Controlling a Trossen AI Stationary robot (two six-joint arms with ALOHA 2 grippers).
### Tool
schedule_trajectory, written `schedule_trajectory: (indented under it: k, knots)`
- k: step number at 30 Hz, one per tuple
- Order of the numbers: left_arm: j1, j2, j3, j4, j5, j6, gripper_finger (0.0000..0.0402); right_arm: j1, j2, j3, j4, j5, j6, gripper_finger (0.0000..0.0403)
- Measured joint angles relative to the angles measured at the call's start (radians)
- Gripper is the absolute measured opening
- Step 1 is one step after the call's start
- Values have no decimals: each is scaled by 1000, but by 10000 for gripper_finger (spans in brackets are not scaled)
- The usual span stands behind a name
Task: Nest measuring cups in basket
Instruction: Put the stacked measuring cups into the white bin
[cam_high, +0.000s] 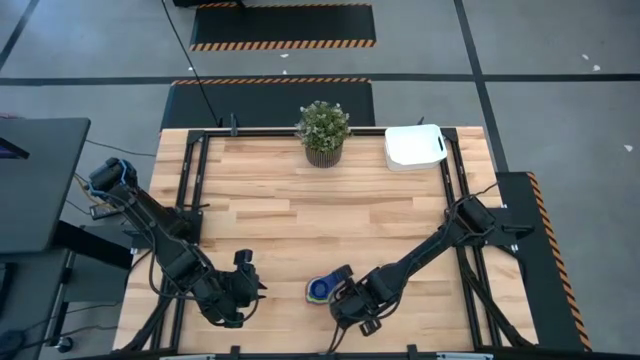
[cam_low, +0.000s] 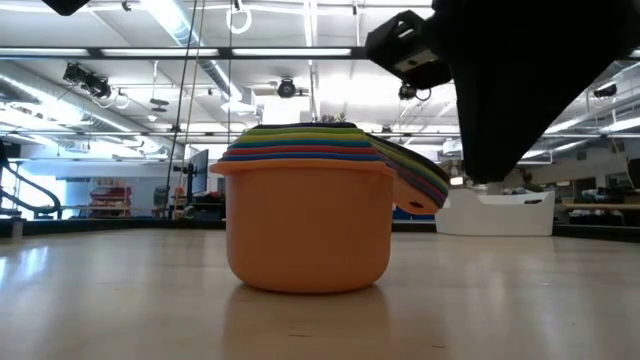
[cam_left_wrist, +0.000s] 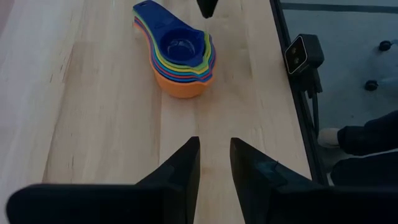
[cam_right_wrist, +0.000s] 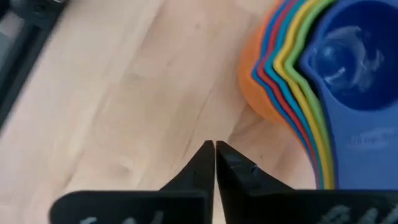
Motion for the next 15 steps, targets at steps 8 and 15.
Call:
schedule_trajectory:
  k: [8, 15]
  knots:
    - [0, 0, 0, 0, 0, 0, 96, 2, 0, 1, 11, -55, -1, 93]
    - [0, 0, 0, 0, 0, 0, 96, 14, 0, 16, -11, -51, -81, 155]
